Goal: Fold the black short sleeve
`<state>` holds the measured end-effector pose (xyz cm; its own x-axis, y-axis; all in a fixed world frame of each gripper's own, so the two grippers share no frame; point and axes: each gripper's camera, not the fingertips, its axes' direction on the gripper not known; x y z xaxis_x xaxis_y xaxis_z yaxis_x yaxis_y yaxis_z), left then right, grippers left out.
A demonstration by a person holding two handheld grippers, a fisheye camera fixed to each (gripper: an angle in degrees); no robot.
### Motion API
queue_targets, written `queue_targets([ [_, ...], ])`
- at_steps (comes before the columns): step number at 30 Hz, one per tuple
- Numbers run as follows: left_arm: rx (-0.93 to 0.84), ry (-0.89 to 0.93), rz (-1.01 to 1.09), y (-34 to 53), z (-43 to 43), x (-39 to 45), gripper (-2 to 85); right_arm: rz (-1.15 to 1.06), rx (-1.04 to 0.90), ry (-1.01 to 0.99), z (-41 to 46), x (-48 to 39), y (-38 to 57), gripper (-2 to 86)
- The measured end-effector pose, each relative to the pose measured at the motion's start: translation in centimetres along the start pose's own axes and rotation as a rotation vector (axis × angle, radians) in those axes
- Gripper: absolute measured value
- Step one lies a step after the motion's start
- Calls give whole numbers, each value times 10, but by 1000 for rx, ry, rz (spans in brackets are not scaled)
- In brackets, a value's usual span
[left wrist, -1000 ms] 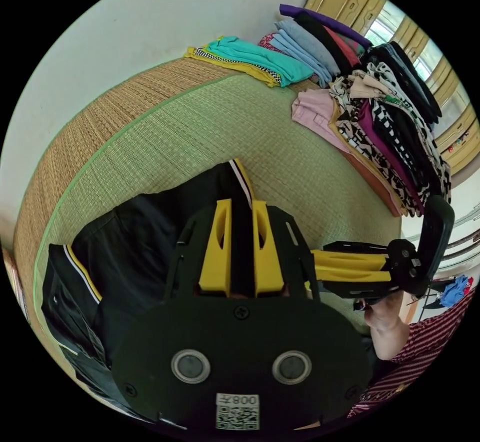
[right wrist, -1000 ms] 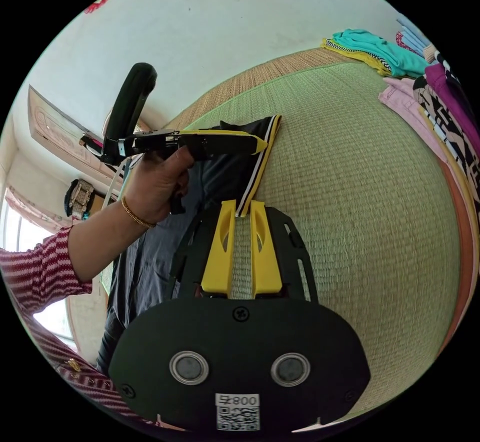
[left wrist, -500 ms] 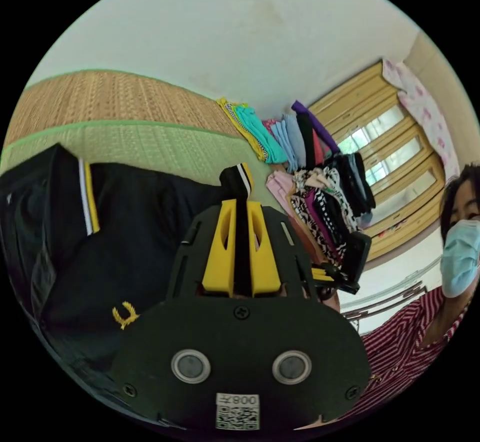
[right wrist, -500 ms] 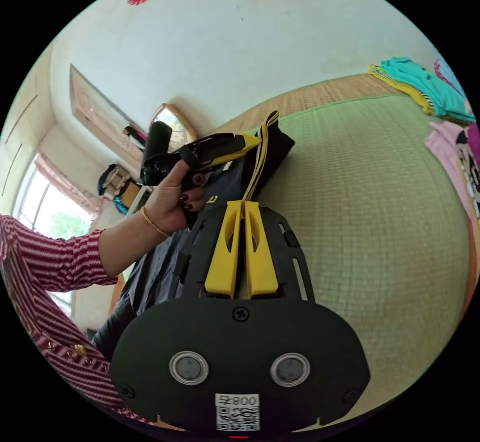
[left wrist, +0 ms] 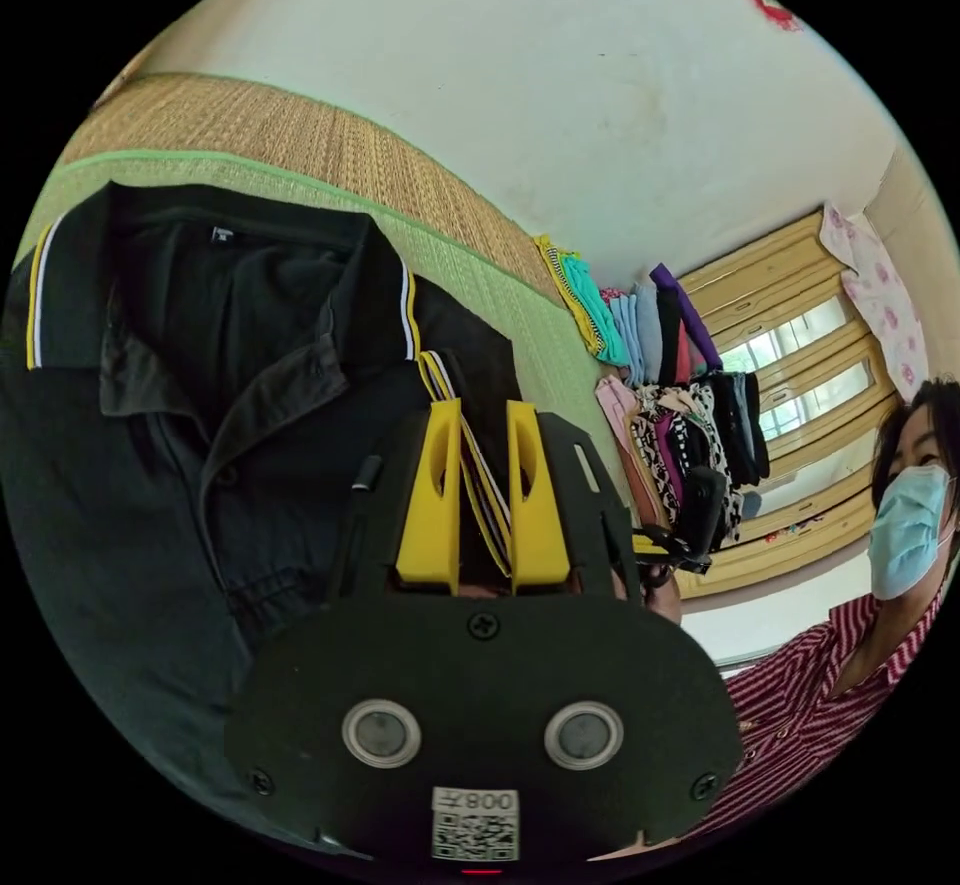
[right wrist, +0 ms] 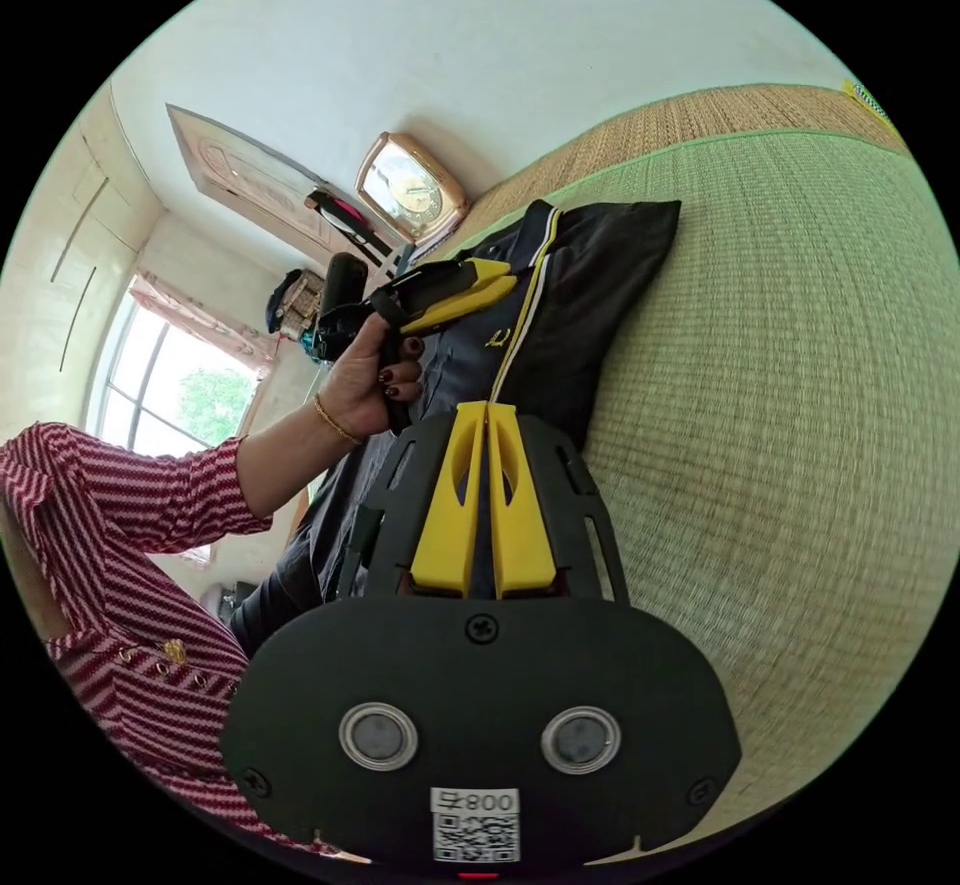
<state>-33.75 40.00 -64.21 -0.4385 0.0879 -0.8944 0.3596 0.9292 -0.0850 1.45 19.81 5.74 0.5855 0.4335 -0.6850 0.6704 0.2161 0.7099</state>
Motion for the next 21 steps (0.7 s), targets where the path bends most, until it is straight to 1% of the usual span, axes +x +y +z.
queue_targets([
  [3,-5,-14,47,1,-7,3,77,-5,24,-14,-5,2,-3,1],
  [6,-101,-47,93,2,6,3,74,15,31,56,-8,6,-5,1],
  [8,-181,-107,129,8,19,1,68,53,13,115,-7,13,-5,1],
  [10,-162,-115,129,12,15,-2,66,103,-8,149,-5,25,-5,0],
  [12,-180,-67,140,13,11,-5,65,112,-6,146,-7,29,-7,0],
  [14,-174,-102,159,20,5,-9,63,121,-23,184,-8,31,-9,0],
  [16,-192,-124,166,26,5,-17,59,132,-20,166,-9,36,-11,0],
  [19,-194,-69,139,28,-7,-31,59,140,-18,149,-13,41,-14,0],
  [21,-195,-85,153,33,-11,-36,57,139,-21,149,-15,42,-17,0],
])
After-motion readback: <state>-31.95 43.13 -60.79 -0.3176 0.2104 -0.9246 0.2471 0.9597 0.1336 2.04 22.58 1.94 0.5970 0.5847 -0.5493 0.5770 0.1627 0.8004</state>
